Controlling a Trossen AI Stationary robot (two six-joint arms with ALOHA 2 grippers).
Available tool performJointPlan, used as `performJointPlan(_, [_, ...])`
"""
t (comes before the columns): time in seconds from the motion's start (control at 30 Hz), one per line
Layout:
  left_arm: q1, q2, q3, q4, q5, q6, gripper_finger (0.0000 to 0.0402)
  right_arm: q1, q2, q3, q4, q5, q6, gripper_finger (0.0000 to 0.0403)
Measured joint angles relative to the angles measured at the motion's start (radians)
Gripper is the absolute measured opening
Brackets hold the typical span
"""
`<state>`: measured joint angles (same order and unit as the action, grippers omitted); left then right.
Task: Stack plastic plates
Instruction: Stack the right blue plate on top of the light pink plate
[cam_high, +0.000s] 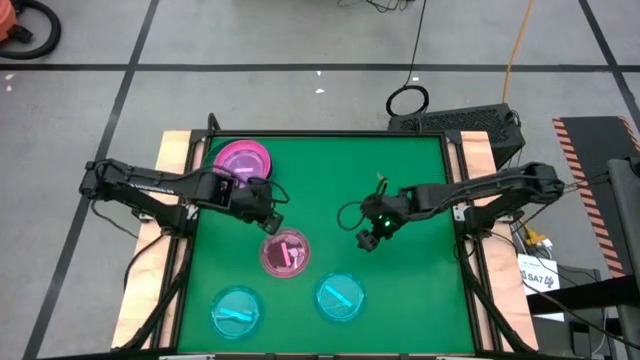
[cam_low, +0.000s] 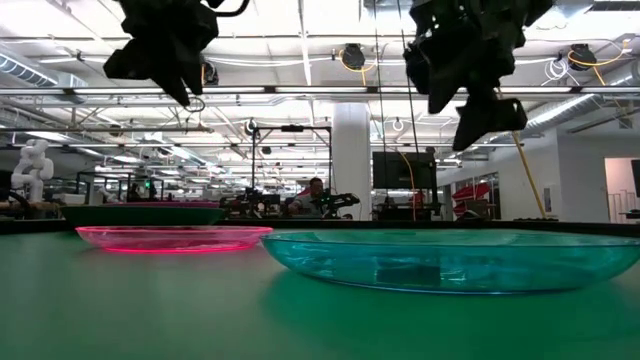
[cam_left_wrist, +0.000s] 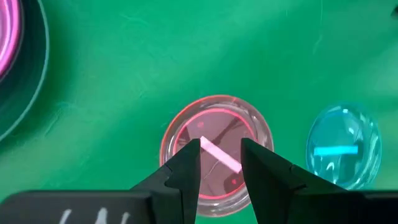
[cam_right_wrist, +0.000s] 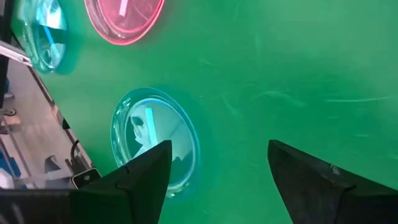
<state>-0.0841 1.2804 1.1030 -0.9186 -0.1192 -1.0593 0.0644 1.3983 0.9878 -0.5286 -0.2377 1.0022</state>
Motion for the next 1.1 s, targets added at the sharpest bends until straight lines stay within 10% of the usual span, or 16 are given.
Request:
performJointPlan(0.57, [-0.017, 0.000, 0.000, 0.134, -0.031, -0.036, 0.0120, 0.172, 0.189, 0.000, 0.201, -0.028, 0.052, 0.0253])
performJointPlan(1.1, [-0.017, 0.000, 0.000, 0.099, -0.046, 0.036, 0.0120, 0.188, 0.338, 0.000, 0.277, -0.055, -0.004, 0.0166])
